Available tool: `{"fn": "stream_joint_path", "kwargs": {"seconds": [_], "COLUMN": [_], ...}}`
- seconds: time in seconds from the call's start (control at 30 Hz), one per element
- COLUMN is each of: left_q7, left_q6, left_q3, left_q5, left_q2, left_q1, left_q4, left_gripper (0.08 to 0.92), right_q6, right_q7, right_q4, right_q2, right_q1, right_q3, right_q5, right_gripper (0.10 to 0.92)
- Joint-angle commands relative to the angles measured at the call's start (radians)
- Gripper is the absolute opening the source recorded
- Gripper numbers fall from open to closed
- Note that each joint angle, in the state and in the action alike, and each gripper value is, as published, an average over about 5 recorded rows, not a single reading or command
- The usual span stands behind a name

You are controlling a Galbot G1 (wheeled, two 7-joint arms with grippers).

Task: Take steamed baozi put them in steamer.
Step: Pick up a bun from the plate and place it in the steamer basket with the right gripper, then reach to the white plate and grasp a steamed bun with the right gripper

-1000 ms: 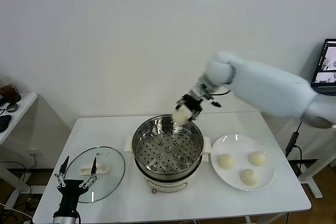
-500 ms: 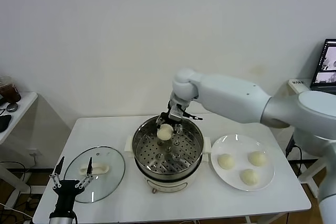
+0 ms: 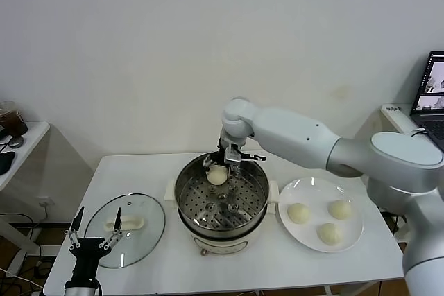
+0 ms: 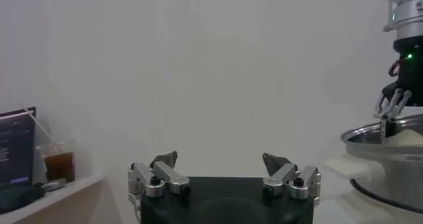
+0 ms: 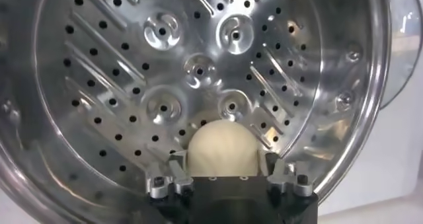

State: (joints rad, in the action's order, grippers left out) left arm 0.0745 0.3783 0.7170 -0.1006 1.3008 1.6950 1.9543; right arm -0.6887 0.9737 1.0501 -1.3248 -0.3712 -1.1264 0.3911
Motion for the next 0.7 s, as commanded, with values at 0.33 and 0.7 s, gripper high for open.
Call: {"fn": "stream_joint_path", "kwargs": {"seconds": [0.33,0.7], "left_q7": [0.031,0.037], "left_q6": [-0.096,-0.106], "left_q3": [0.01,0.0], "left_q5": [-0.034,-0.027], "left_q2": [-0.018,-0.03], "left_q1": [0.004,-0.007], "left_q4": [0.045,0.046], "left_gripper": [0.823,0.823], "right_q6": [0.715,1.049], "right_q7": [0.074,0.129], "right_q4": [0.463,0.607], "right_q2": [0.361,0.814], "right_q1": [-0.288,-0.228], "right_q3": [-0.09,-0.096], "right_q5": [-0.563,-0.573], "right_gripper": [0.823,0.823]}}
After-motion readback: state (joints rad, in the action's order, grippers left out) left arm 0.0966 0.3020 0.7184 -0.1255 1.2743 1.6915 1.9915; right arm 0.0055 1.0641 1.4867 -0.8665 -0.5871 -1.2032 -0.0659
